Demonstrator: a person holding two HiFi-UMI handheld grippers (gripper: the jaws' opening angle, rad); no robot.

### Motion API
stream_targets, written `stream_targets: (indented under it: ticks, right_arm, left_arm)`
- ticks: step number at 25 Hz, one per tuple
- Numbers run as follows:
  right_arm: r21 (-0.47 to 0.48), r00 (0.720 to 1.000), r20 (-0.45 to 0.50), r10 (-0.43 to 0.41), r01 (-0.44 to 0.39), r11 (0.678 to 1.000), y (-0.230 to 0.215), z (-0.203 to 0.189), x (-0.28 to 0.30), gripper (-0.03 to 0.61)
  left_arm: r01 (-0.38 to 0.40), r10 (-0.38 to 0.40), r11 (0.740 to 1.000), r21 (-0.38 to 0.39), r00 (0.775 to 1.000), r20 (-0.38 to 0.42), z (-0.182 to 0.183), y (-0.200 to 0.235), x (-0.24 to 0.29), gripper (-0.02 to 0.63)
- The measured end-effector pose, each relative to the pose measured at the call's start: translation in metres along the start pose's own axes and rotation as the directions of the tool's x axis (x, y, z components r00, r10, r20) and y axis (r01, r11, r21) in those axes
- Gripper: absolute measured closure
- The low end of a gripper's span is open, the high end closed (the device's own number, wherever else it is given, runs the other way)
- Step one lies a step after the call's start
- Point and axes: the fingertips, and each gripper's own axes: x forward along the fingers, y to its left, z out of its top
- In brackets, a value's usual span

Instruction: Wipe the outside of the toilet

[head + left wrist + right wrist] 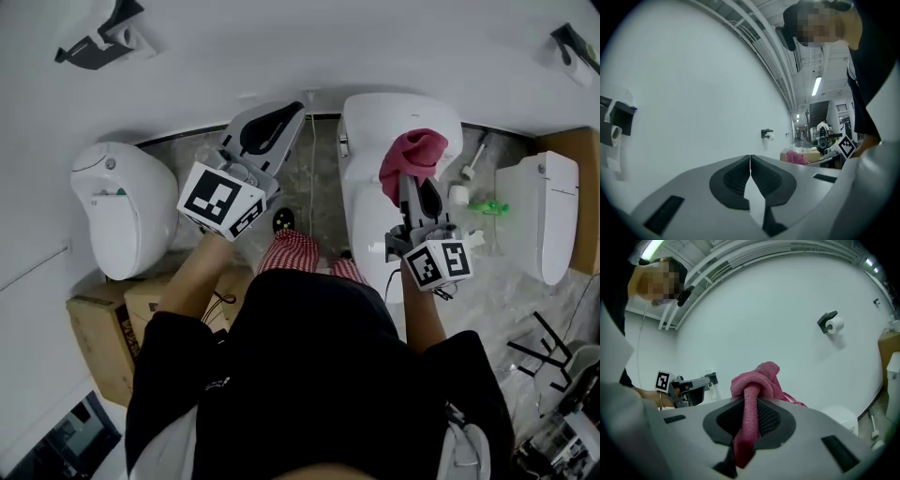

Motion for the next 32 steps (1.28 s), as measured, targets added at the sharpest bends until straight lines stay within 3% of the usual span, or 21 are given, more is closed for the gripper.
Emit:
stream_targets:
  ticks: [9,19,28,32]
  right_arm:
    - [0.015,0.987,-0.038,-0.154,0.154,0.988,0.018,-0.047,0.041,0.523]
    - [0.042,0.947,-0.068,-0.313,0.316,0.948,0.037,-0.111,0.066,0.523]
    - [0.072,0.938,-0.084,-0.336,0.342,0.937,0.037,-0.156,0.087,0.523]
    - [0.050,0.939,-0.093,-0.331,0.337,0.940,0.022,-0.174,0.110,0.523]
  left_arm:
    - [0.040,-0.041,0.998,-0.042,0.999,-0.020,-0.034,0.068,-0.008,0.603]
    - [0.137,-0.142,0.985,-0.109,0.989,-0.049,-0.092,0.094,-0.014,0.603]
    - [0.181,-0.192,0.972,-0.147,0.979,-0.064,-0.142,0.096,0.005,0.603]
    - [0.154,-0.171,0.964,-0.216,0.984,-0.060,-0.180,0.100,0.019,0.603]
